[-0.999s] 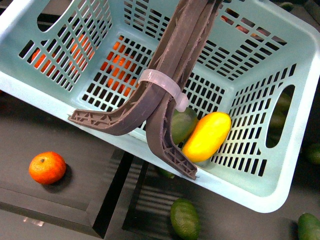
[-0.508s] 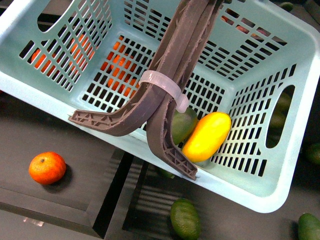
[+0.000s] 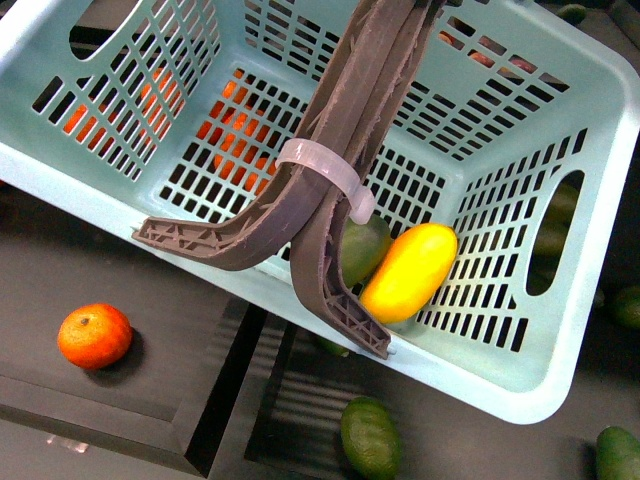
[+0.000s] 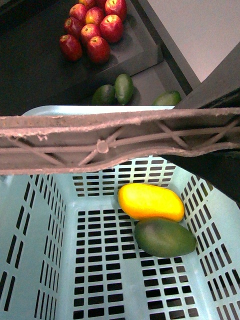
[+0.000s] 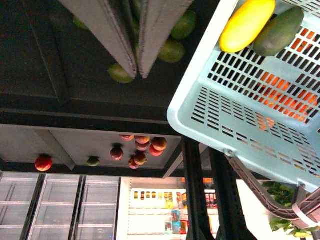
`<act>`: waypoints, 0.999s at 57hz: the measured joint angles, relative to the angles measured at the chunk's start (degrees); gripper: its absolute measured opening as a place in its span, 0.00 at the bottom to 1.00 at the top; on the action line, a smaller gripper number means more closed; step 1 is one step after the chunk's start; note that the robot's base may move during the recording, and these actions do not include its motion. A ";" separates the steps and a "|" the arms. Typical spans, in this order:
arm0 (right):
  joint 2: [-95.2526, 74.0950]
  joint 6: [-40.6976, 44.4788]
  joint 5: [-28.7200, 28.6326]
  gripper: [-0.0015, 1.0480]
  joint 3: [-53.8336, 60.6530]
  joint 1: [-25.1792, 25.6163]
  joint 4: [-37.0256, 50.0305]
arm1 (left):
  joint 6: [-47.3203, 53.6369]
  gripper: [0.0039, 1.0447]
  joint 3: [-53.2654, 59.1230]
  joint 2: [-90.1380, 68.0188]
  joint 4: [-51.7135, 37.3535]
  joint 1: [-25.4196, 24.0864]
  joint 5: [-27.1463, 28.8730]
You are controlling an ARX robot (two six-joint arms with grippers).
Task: Pick mango and avocado into basket
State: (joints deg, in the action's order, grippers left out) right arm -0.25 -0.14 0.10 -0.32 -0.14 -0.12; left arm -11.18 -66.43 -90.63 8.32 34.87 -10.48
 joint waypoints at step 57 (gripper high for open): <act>0.00 0.00 0.02 0.93 0.00 0.00 -0.02 | 0.09 0.09 0.02 -0.02 0.00 -0.31 0.94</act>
State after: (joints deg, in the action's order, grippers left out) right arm -0.25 -0.14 0.12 -0.32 -0.14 -0.14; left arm -11.09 -66.41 -90.65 8.32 34.57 -9.54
